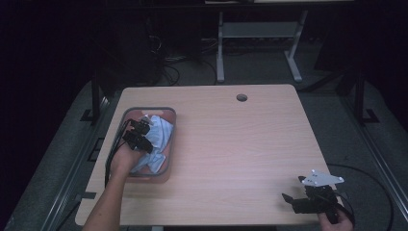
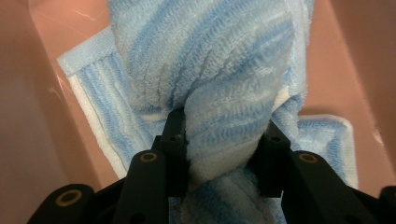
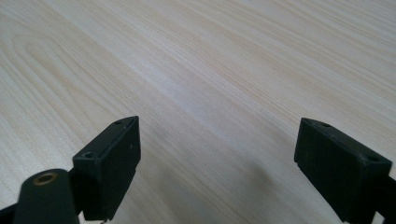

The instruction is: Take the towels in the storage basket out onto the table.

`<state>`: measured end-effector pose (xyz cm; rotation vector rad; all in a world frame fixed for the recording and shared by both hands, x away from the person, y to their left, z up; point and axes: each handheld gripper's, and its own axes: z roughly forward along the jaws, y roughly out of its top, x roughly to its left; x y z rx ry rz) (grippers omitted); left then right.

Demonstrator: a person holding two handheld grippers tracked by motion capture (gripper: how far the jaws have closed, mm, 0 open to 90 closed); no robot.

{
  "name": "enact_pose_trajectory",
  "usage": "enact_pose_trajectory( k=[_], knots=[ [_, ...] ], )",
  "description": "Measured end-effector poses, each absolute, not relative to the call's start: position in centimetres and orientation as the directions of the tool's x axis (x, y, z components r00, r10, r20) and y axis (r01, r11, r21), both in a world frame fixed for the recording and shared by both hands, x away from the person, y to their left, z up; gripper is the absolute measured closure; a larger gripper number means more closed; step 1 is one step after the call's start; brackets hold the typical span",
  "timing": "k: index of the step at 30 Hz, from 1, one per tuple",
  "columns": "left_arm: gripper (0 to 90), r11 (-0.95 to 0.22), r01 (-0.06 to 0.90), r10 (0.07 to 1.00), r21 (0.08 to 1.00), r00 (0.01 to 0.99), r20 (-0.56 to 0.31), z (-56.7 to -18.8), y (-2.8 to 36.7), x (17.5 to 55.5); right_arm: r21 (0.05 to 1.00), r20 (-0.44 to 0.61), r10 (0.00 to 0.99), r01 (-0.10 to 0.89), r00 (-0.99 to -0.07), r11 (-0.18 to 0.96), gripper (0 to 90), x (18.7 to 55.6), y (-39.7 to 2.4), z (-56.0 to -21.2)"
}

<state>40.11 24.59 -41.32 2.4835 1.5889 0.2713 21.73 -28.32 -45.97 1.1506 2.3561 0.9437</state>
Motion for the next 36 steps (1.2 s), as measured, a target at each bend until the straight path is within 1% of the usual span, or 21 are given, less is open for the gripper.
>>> enact_pose_trajectory(
  k=[3,7,10,14,17,23,26,36],
  knots=[
    [63.5,-0.409,0.874,0.910,0.260,0.413,0.042,-40.7,24.9,39.8,0.698,-0.023,0.794,0.559,-0.607,0.447,14.0,21.7,-28.2,-46.0],
    [63.6,-0.382,0.871,0.915,0.309,0.402,-0.001,-39.7,25.4,39.3,0.698,-0.027,0.795,0.558,-0.606,0.449,14.0,21.7,-28.2,-45.9],
    [63.6,-0.378,0.865,0.915,0.331,0.404,-0.012,-39.2,25.6,38.9,0.699,-0.028,0.796,0.557,-0.605,0.448,14.0,21.7,-28.3,-45.9],
    [63.6,-0.358,0.849,0.910,0.389,0.410,-0.058,-38.3,26.0,38.0,0.696,-0.033,0.795,0.557,-0.605,0.453,14.0,21.8,-28.1,-45.9],
    [63.4,-0.352,0.840,0.907,0.413,0.415,-0.071,-37.9,26.2,37.6,0.696,-0.033,0.795,0.557,-0.606,0.453,14.0,21.8,-28.0,-45.9],
    [63.2,-0.311,0.832,0.902,0.460,0.411,-0.133,-37.2,26.7,37.1,0.696,-0.030,0.799,0.561,-0.601,0.448,14.0,21.8,-28.1,-45.9],
    [63.2,-0.316,0.818,0.896,0.480,0.424,-0.134,-37.0,26.8,36.7,0.698,-0.031,0.801,0.561,-0.597,0.445,14.0,21.7,-28.3,-45.9],
    [63.1,-0.276,0.794,0.881,0.541,0.434,-0.188,-36.0,27.4,35.7,0.701,-0.033,0.806,0.561,-0.591,0.440,14.0,21.7,-28.4,-45.8]
  ],
)
